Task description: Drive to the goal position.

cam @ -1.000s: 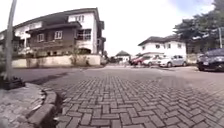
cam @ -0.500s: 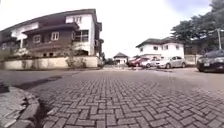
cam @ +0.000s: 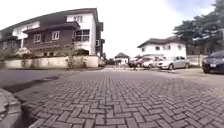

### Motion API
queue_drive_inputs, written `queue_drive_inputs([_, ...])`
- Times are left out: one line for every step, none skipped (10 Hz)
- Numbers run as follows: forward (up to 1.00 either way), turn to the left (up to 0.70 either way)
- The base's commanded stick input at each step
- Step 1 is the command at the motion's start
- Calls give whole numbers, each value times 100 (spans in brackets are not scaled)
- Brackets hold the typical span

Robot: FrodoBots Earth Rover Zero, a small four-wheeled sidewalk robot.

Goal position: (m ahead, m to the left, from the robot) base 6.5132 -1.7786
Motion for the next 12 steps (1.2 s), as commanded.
queue_drive_inputs([69,3])
queue_drive_inputs([69,3])
queue_drive_inputs([69,3])
queue_drive_inputs([69,3])
queue_drive_inputs([69,3])
queue_drive_inputs([69,3])
queue_drive_inputs([69,3])
queue_drive_inputs([69,3])
queue_drive_inputs([69,3])
queue_drive_inputs([69,3])
queue_drive_inputs([69,3])
queue_drive_inputs([69,3])
